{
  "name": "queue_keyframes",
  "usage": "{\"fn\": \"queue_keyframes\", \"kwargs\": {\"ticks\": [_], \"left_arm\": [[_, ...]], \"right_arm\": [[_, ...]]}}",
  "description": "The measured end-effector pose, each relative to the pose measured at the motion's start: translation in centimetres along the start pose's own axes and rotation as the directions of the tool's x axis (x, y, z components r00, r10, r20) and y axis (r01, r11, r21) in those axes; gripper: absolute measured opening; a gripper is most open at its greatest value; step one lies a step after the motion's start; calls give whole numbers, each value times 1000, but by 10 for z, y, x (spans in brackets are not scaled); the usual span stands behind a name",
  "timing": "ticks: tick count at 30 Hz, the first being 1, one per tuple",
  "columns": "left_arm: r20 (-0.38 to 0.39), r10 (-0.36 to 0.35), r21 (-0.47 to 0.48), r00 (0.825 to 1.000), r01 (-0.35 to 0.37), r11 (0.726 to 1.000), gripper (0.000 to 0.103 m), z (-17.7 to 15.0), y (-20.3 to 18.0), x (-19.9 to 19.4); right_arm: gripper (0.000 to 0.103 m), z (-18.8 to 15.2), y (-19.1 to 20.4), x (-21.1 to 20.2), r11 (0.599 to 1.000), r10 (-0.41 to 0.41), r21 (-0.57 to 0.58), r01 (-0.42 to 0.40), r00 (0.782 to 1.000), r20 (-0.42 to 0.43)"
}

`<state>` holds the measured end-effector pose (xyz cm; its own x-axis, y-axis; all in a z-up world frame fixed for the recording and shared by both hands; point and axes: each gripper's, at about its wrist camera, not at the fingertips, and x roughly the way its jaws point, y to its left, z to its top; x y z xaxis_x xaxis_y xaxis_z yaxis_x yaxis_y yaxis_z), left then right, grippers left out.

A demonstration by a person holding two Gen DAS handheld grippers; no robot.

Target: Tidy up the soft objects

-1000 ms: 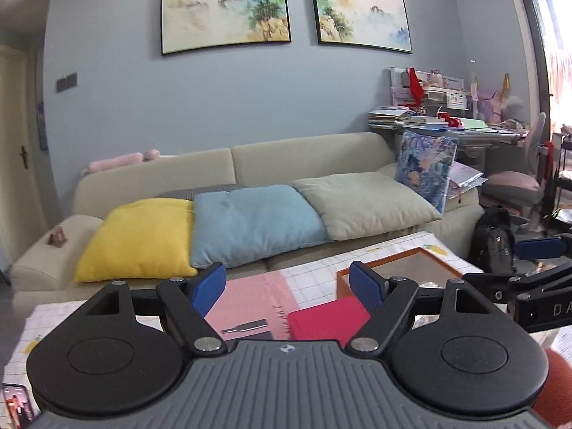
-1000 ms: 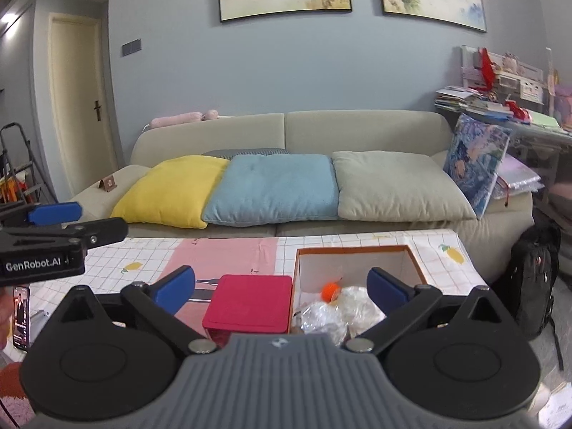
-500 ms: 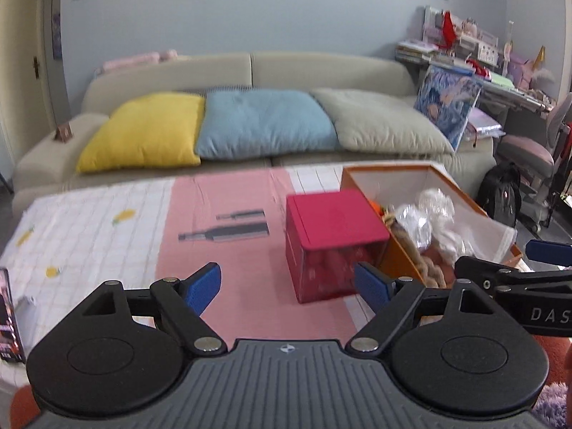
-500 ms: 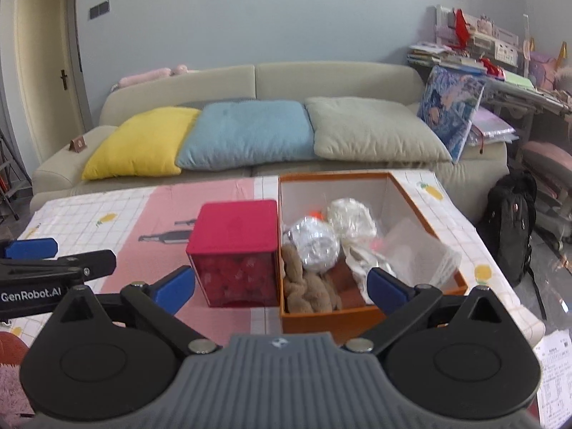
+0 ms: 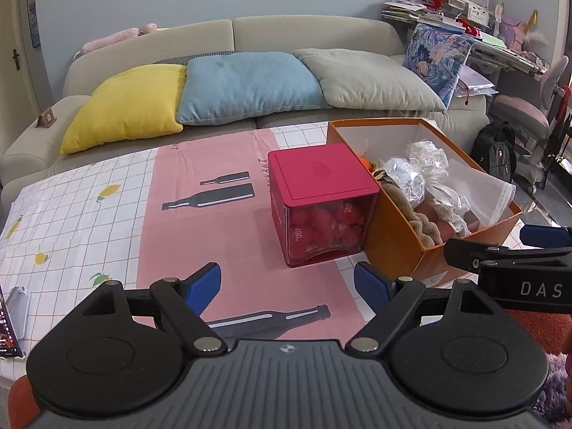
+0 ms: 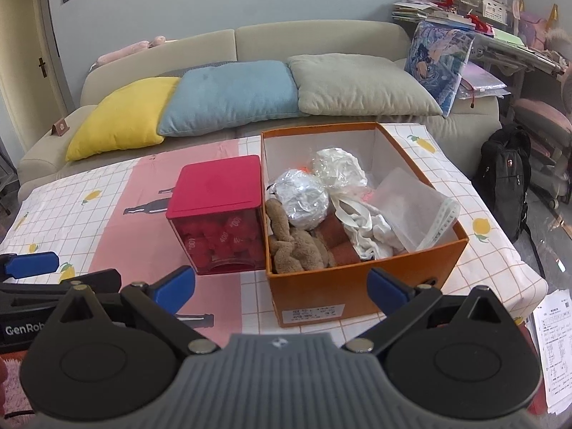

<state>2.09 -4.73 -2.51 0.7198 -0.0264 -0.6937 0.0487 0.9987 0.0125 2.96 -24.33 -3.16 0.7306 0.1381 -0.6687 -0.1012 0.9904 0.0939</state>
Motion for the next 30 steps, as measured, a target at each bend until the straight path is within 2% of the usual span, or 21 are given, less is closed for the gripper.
{"fn": "queue_keyframes", "kwargs": {"ticks": [30], "left_arm": [[0,11,-12,1000,-11,1000,98,4,6,-1]], "right_arm": [[100,2,10,-1,999,6,-54,-5,1000,10]]}}
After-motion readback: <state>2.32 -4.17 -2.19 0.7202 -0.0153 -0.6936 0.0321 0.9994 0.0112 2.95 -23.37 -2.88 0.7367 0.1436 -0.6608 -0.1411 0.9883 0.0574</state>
